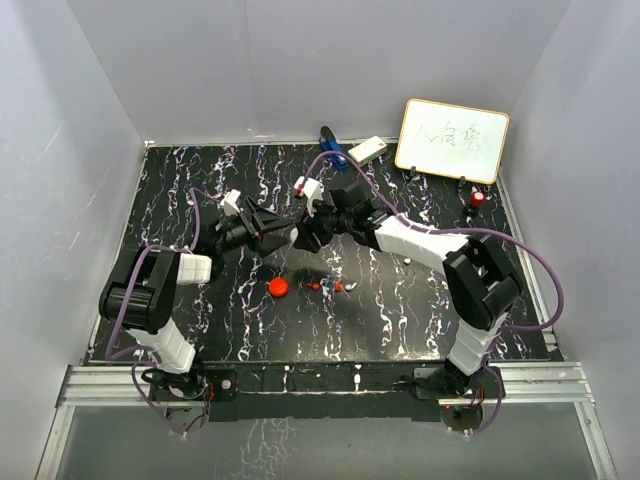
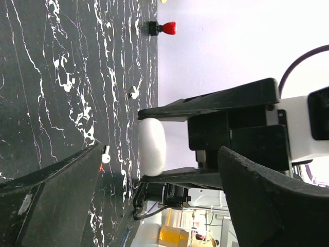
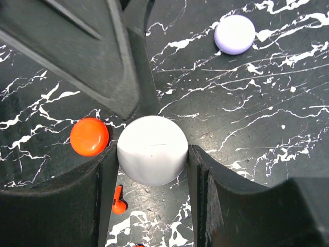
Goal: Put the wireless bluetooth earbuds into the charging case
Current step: Pick up the charging case at the center of the board.
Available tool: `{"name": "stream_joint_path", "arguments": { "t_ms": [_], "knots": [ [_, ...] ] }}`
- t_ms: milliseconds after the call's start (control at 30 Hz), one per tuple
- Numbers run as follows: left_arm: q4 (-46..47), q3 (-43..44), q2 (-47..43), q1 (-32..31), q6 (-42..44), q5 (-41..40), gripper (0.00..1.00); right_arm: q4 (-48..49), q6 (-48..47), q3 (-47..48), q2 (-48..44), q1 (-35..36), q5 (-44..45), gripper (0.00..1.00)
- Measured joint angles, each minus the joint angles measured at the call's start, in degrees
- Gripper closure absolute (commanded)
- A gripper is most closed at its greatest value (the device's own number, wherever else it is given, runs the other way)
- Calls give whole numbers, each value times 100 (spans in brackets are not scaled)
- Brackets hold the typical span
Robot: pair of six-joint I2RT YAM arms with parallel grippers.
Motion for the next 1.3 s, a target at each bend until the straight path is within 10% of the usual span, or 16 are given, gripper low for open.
{"name": "stream_joint_path", "arguments": {
  "t_ms": [1300],
  "knots": [
    [1078,-66,343,-251,-522,162,72,59,-144,151,-160,0,-238,100]
  ]
}}
